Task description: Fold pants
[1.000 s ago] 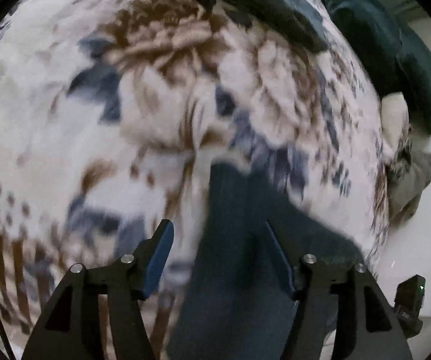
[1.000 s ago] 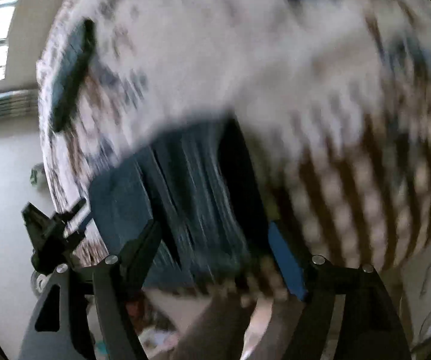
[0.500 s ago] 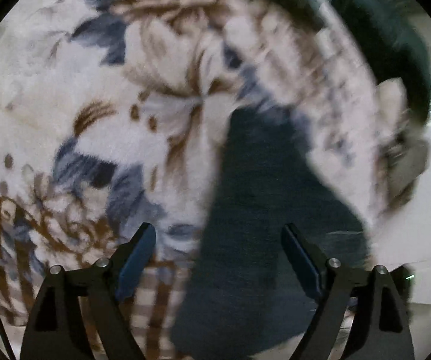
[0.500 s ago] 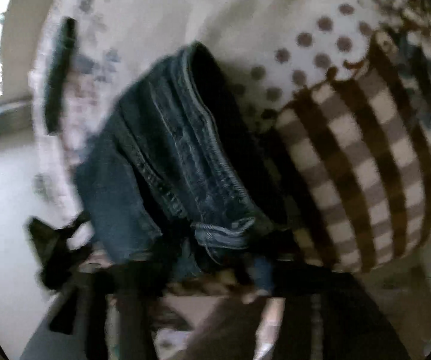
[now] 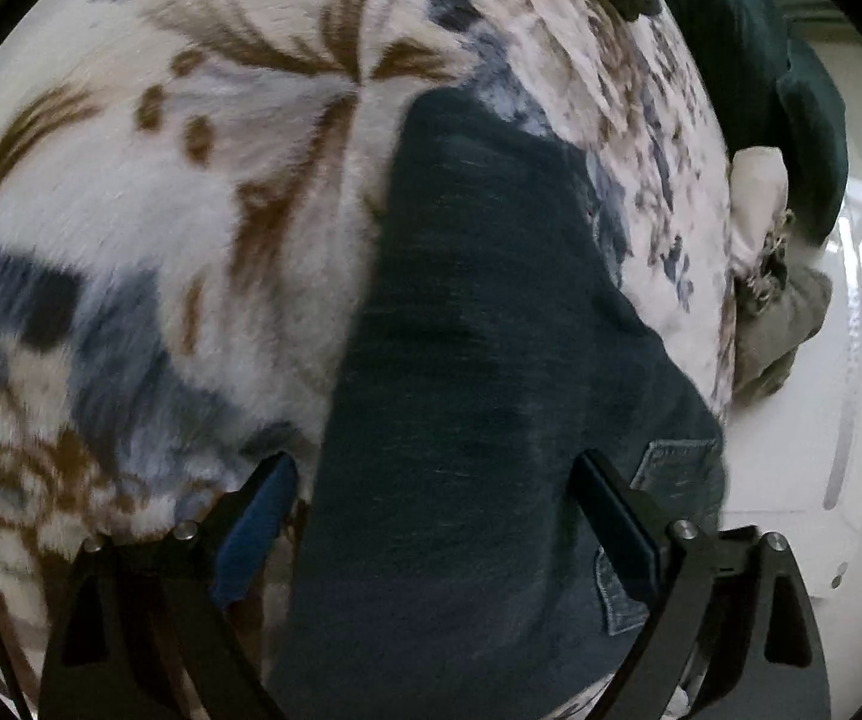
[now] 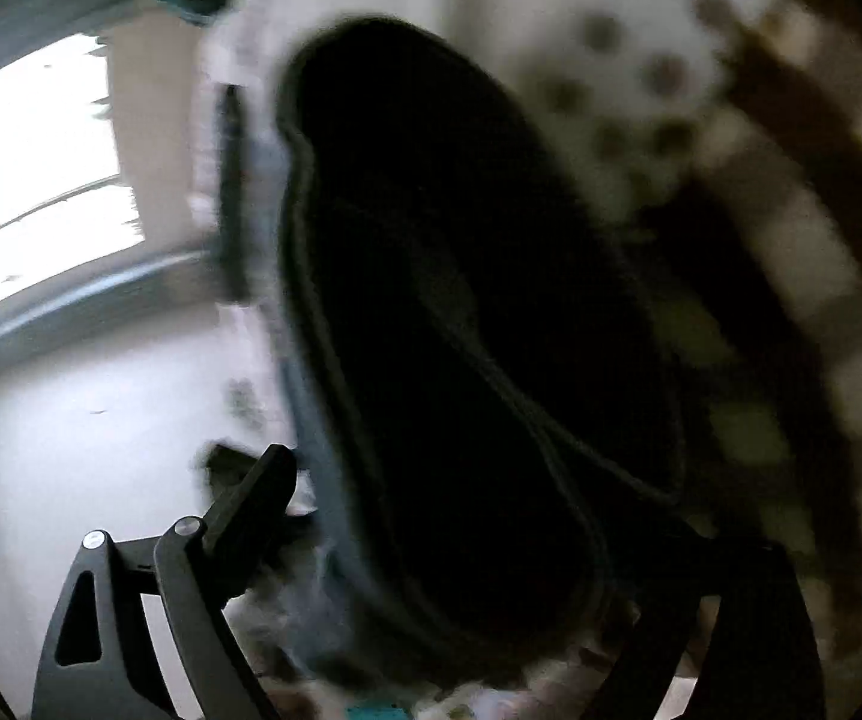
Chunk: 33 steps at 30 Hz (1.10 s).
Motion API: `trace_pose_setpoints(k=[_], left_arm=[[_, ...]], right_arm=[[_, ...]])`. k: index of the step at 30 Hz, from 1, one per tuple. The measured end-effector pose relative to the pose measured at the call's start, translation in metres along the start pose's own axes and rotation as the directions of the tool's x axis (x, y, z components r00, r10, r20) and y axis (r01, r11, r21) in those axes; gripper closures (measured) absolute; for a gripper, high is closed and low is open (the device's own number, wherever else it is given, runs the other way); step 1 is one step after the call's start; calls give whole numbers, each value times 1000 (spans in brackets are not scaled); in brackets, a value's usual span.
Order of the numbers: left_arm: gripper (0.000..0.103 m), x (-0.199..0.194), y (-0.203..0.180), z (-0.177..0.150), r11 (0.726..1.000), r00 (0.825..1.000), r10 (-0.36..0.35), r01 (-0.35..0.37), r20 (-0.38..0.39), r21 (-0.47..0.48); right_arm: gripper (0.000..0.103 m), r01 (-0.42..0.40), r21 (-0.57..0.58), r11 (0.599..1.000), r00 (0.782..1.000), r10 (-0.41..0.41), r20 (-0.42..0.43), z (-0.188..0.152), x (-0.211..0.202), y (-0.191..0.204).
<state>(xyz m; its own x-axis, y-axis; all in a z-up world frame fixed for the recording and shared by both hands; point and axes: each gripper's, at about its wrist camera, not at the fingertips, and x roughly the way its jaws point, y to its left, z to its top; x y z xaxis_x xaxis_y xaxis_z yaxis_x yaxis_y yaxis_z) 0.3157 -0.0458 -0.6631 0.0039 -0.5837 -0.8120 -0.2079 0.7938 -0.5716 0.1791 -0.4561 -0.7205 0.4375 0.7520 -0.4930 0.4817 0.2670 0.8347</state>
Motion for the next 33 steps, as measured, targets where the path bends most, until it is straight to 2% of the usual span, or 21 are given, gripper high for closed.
trace_pose_setpoints(k=[2,3,7,8,9,10,11,12,15,18,23,26,30,33], left_arm=[[9,0,-2,0,1000,1000,-2,2,-3,3],[9,0,-2,0,1000,1000,-1,1,-2,3],[10,-1,0,-5,1000,1000,-14,14,27,9],[15,-5,0,-8,1000,999,-24,24,45,18],[35,-7,-3,-9,999,998,-23,21,62,32],[47,-10,-8,-10,999,997,-4,-1,80,53],[52,-14,-11,-12,997,995,6,-13,99,70],[61,-17,-14,-13,997,994,6,-15,112,76],[74,-26,-24,-18,995,993,6,-17,121,94],[77,-41,-41,-28,991,990,40,-56,137,119],[77,-85,-61,-37,995,988,23,-38,151,97],[77,-124,-80,-29,994,983,-3,-17,182,109],[77,-165,-102,16,993,975,-41,15,219,117],[77,-192,-116,72,990,965,-58,22,258,142]], right_arm=[[15,134,-70,989,991,-136,-21,-2,8,3],[15,168,-74,983,985,-170,-27,-3,13,-3],[9,102,-24,994,993,-103,-50,1,22,-8],[9,92,-13,996,995,-93,-47,2,23,-5],[11,91,-24,996,995,-92,-35,2,25,0],[15,117,-48,992,993,-118,-18,1,27,6],[28,145,-58,988,989,-145,2,0,27,9],[48,160,-55,986,987,-159,22,-2,26,11],[56,167,-40,985,985,-164,54,-11,19,21],[59,172,-65,983,984,-168,65,-24,10,39],[59,153,-105,983,988,-148,47,-44,-11,78],[59,127,-141,982,992,-122,43,-48,-16,121],[59,91,-187,978,995,-83,47,-36,-4,182],[59,64,-214,975,997,-51,66,-4,14,230]])
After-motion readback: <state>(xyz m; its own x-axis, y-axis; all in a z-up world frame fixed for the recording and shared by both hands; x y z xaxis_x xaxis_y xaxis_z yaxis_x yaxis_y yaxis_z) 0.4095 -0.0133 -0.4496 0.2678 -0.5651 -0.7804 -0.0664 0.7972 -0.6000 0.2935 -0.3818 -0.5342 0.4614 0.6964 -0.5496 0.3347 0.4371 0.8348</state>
